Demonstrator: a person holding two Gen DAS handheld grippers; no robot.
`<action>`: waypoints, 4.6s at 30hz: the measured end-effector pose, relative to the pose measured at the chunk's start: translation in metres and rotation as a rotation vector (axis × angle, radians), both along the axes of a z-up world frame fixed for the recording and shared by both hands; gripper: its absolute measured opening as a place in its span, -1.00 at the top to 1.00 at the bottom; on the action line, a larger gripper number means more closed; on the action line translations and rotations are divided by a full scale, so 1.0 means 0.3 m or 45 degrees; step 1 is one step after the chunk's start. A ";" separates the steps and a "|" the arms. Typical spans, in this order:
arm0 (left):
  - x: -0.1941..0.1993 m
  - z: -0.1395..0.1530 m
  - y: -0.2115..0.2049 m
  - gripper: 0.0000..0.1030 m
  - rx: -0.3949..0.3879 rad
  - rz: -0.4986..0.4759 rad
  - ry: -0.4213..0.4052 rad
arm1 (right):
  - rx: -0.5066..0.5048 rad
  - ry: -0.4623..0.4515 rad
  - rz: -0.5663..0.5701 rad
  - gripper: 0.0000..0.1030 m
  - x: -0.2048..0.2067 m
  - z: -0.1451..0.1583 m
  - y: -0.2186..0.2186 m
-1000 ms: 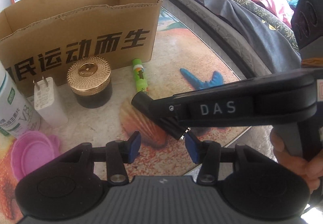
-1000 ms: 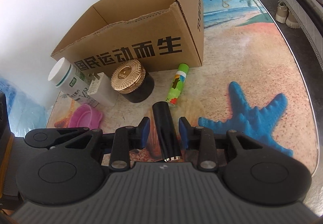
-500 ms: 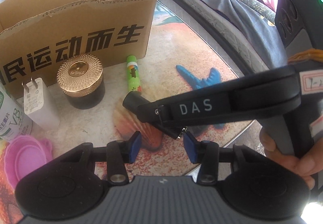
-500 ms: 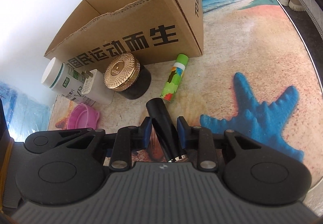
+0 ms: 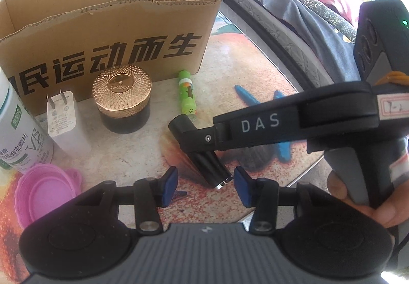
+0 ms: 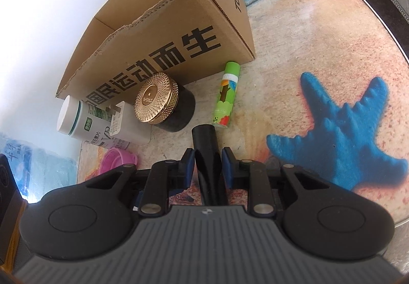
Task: Organize rigid objects
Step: 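Carry the black cylinder with the right gripper over the box, then open the right gripper to drop the cylinder into the box and withdraw, then close the right gripper around the green tube standing on the table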
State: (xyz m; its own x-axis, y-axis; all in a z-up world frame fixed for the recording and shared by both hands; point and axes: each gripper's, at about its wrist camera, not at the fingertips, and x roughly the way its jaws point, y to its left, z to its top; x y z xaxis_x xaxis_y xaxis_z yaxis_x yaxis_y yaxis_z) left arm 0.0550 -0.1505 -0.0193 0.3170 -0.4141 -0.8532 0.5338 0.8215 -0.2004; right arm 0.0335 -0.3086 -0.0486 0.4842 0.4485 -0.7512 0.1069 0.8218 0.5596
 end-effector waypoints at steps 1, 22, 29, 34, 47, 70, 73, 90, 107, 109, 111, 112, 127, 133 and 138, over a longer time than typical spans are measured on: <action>0.000 -0.001 -0.005 0.06 0.006 -0.003 -0.004 | -0.017 -0.007 0.007 0.55 0.001 0.002 0.014; -0.045 -0.007 0.001 0.38 0.030 0.005 -0.118 | -0.110 -0.112 0.104 0.59 -0.026 0.029 0.090; -0.088 0.132 0.041 0.38 -0.007 0.020 -0.225 | -0.104 -0.225 0.096 0.59 -0.070 0.151 0.108; -0.068 0.308 0.098 0.37 0.006 0.053 -0.378 | -0.091 -0.396 0.125 0.59 -0.044 0.320 0.153; 0.383 0.472 0.251 0.37 0.190 0.199 -0.365 | 0.090 -0.361 0.256 0.59 0.489 0.484 0.318; 0.794 0.200 0.281 0.35 0.541 0.245 -0.125 | 0.334 0.241 0.192 0.55 1.027 0.091 0.478; 0.791 0.228 0.290 0.32 0.494 0.268 -0.136 | 0.364 0.247 0.173 0.52 1.022 0.081 0.456; 0.198 0.494 0.232 0.13 0.097 0.101 -0.412 | 0.257 -0.337 0.171 0.40 0.311 0.553 0.041; -0.013 0.013 -0.150 0.26 0.073 -0.015 -0.307 | -0.154 -0.142 0.035 0.33 0.155 0.067 -0.078; 0.003 -0.012 -0.171 0.33 0.099 -0.005 -0.311 | -0.162 -0.120 0.051 0.34 0.177 0.053 -0.073; 0.015 -0.030 -0.186 0.40 0.127 -0.004 -0.318 | -0.177 -0.110 0.071 0.36 0.197 0.040 -0.064; 0.020 -0.037 -0.191 0.43 0.139 -0.002 -0.317 | -0.185 -0.105 0.083 0.38 0.201 0.043 -0.058; 0.068 -0.063 -0.206 0.56 0.119 0.008 -0.269 | -0.256 -0.120 0.158 0.72 0.224 0.020 -0.027; 0.078 -0.054 -0.176 0.57 0.089 0.002 -0.243 | -0.185 -0.111 0.099 0.72 0.206 0.012 -0.059; 0.051 -0.024 -0.153 0.57 0.078 -0.017 -0.260 | -0.159 -0.126 0.068 0.72 0.166 0.031 -0.075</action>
